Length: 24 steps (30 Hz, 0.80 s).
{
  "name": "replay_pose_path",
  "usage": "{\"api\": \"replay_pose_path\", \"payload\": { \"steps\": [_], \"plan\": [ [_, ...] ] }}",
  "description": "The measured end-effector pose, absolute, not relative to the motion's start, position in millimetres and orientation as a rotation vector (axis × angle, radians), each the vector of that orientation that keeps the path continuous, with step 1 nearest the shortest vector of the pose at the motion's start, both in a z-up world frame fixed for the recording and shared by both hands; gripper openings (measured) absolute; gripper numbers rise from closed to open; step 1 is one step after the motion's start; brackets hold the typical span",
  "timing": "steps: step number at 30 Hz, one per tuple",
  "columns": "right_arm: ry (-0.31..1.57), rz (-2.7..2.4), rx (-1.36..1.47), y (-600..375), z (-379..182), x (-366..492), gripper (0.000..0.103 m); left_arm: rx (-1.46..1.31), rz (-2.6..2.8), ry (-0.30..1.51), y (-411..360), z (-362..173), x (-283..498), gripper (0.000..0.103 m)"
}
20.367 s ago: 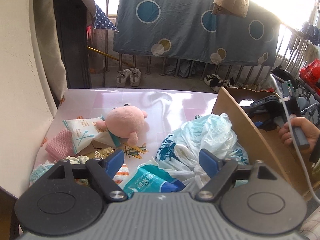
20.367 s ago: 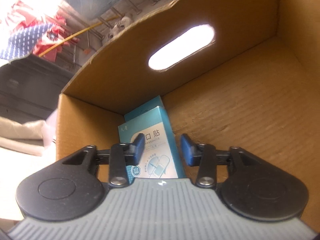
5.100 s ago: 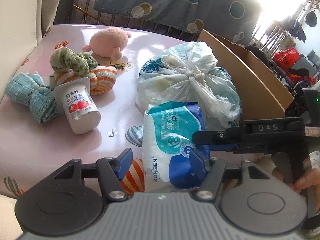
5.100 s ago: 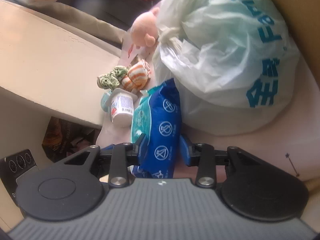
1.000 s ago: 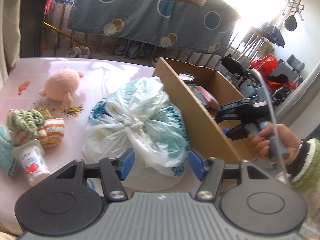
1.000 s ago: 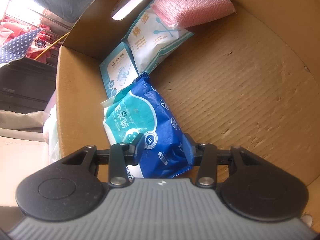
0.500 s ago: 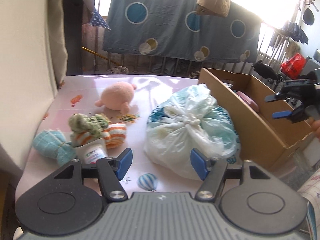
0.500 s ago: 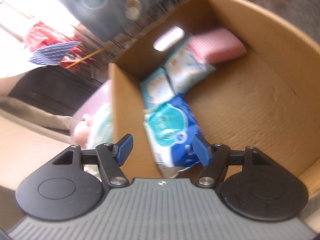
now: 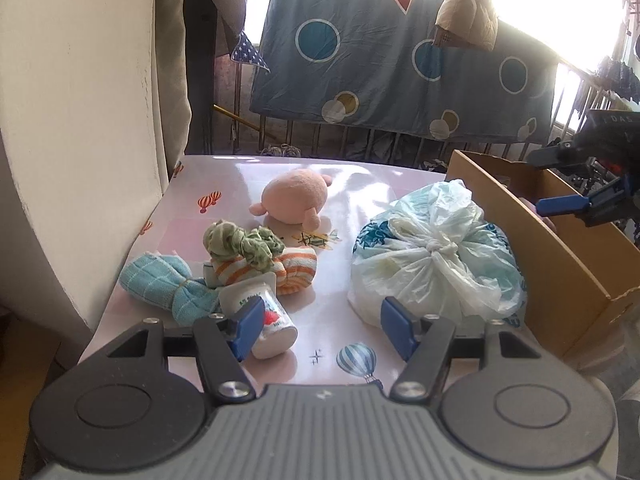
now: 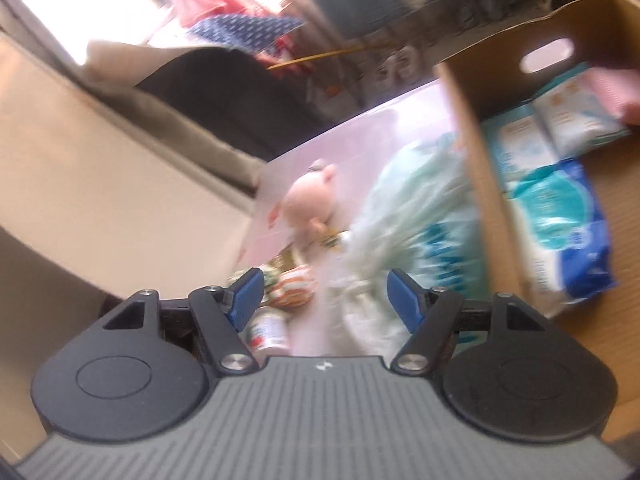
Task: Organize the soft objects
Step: 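Reach the right gripper to the pink plush pig and grasp it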
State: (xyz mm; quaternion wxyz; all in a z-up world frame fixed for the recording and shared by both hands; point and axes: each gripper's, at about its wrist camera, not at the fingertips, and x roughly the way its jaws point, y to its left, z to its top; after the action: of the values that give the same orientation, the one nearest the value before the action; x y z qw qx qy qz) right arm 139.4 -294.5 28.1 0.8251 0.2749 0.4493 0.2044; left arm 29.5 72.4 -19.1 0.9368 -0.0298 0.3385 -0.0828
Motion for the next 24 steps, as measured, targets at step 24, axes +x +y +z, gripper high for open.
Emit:
{"api": "replay_pose_path", "payload": {
  "steps": [24],
  "plan": [
    [1.303, 0.425, 0.741, -153, -93, 399, 0.079, 0.086, -0.152, 0.802, 41, -63, 271, 0.072]
  ]
}}
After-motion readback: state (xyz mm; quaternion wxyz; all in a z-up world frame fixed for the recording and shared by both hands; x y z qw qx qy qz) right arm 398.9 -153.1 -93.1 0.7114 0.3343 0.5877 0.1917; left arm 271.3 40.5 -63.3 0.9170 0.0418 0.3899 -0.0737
